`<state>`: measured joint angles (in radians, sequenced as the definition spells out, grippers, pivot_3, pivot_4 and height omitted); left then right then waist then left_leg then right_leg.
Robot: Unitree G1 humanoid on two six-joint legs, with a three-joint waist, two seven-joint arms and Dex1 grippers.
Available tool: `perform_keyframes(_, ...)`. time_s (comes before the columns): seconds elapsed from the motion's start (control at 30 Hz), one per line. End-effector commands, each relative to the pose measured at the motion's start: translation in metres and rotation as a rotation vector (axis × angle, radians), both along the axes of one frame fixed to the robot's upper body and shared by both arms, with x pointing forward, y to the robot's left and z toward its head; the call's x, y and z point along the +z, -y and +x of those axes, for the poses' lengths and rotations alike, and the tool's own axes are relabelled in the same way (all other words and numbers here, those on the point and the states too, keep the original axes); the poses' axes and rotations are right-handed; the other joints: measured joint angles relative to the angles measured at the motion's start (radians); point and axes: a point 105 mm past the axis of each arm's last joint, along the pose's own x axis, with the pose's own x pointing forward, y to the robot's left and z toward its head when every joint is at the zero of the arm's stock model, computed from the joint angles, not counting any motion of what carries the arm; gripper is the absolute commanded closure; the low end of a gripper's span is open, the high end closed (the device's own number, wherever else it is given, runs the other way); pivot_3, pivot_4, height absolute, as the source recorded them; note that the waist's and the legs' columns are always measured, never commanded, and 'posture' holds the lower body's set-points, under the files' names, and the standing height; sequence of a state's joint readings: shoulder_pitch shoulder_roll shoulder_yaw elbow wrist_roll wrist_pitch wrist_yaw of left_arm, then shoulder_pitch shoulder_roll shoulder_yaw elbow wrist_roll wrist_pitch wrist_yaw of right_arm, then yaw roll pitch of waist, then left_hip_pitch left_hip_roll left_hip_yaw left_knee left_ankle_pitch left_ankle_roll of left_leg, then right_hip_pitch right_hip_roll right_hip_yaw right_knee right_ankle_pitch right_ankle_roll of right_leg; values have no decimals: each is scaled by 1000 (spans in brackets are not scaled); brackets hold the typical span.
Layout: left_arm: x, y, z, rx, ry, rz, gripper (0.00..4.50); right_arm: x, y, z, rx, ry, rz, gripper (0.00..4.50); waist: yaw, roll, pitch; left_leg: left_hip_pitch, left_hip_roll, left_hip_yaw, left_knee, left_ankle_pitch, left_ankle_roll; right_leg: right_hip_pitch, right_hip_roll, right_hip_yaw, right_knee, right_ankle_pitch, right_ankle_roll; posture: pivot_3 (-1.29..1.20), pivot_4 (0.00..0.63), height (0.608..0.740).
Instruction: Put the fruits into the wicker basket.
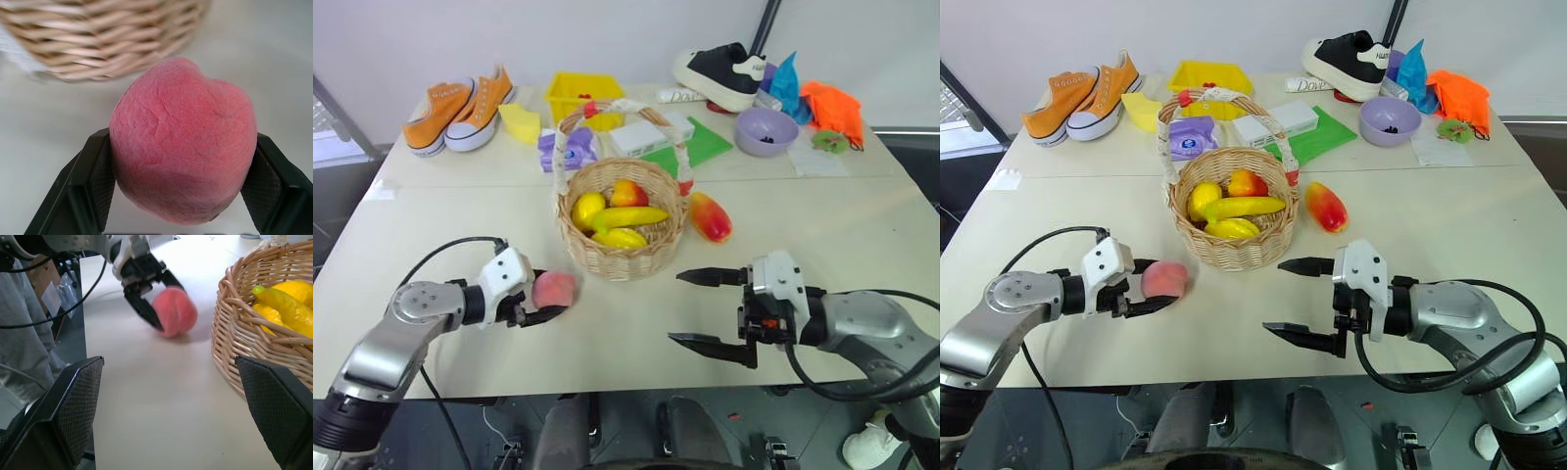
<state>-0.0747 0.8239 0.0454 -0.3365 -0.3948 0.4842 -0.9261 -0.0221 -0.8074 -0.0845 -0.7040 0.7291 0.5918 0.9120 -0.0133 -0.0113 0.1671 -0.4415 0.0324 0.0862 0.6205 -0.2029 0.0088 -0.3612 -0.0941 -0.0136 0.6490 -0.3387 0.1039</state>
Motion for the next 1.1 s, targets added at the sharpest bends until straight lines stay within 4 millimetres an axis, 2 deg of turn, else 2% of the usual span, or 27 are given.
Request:
perform_keyframes(0.03, 52, -5, -4, 25, 77, -170, 1453, 10, -2, -2, 16, 50, 4, 0, -1, 0, 0, 0, 0, 0, 0, 0, 0, 0, 0, 0, 0, 0, 0, 0, 150, 733)
perform_keyframes(0.13, 94, -3, 1, 43, 146, -288, 1453, 11, -1, 0, 14, 54, 3, 0, 2, 0, 0, 0, 0, -1, 2, 0, 0, 0, 0, -1, 1, 1, 2, 0, 150, 733)
perform_keyframes(0.23, 121, 18, 13, 24, 234, -318, 1453, 13, -1, 5, 10, 67, 6, 0, 5, -1, 0, 0, 0, -4, 7, 0, 1, 4, 1, -4, 2, 1, 3, 0, 150, 733)
perform_keyframes(0.27, 124, 23, 16, 24, 248, -309, 1453, 14, -1, 6, 8, 71, 6, 0, 6, -1, 0, 0, 0, -4, 9, -1, 1, 6, 1, -4, 2, 1, 3, 0, 150, 733)
perform_keyframes(0.4, 130, 68, 42, 16, 357, -283, 1453, 17, 3, 17, -35, 101, 1, 0, 13, -2, 0, 0, -1, -3, 11, -1, 3, 8, 1, -5, 2, 2, 4, 0, 150, 733)
perform_keyframes(0.53, 116, 93, 56, -5, 347, -243, 1453, 21, 7, 28, -100, 121, 8, 0, 16, -2, 0, -1, 0, -3, 11, -1, 3, 5, 7, -3, 3, 3, 7, 0, 150, 733)
perform_keyframes(0.63, 114, 98, 63, 10, 348, -252, 65, 19, 16, 36, -175, 123, -6, 0, 17, -2, 0, -1, 1, -3, 10, -1, 2, 4, 8, -2, 4, 3, 7, 0, 150, 733)
perform_keyframes(0.67, 114, 98, 63, 8, 356, -249, 20, 18, 21, 41, -213, 126, -10, 0, 17, -2, 0, -1, 1, -3, 10, -1, 2, 3, 8, -3, 5, 3, 7, 0, 150, 733)
perform_keyframes(0.87, 112, 79, 47, -38, 342, -311, 20, 13, 52, 83, -504, 129, 1, 0, 15, -2, 0, -1, 1, -2, 11, -1, 2, 4, 7, -3, 5, 3, 7, 0, 150, 733)
perform_keyframes(1.0, 103, 70, 17, -143, 326, -344, 20, 0, 77, 117, -731, 174, -40, 0, 14, -2, 0, -1, 1, -2, 11, 1, 0, 3, 6, -2, 6, 3, 7, 0, 150, 733)
perform_keyframes(1.1, 95, 72, -1, -197, 305, -347, 20, -9, 84, 136, -822, 157, -23, 0, 9, -2, 0, -1, 1, -2, 11, 1, -1, 3, 6, -2, 6, 3, 7, 0, 150, 733)
